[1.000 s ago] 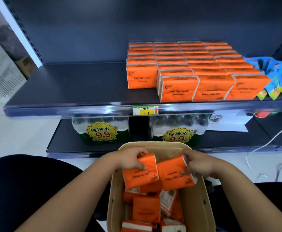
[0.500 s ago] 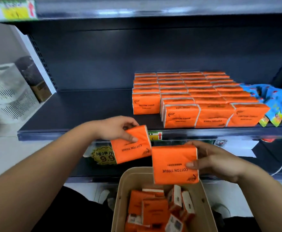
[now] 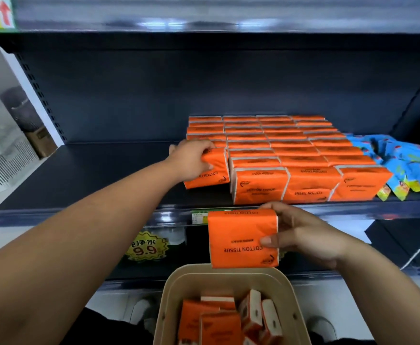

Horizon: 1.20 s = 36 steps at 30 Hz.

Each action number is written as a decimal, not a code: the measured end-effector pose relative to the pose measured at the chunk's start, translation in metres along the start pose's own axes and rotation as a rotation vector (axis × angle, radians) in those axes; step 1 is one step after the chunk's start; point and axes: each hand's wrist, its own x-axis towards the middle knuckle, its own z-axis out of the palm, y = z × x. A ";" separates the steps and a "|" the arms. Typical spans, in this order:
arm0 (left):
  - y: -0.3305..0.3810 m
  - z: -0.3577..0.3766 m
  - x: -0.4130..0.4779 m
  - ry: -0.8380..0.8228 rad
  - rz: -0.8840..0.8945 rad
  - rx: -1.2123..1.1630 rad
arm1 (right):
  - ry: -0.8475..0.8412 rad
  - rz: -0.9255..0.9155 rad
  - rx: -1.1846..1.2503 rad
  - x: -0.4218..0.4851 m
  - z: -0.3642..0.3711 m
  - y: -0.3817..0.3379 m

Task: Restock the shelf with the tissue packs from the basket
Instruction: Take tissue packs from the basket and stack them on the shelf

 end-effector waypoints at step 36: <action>-0.056 0.029 -0.094 0.168 -0.198 -0.830 | 0.455 -0.440 -1.381 0.105 0.057 -0.060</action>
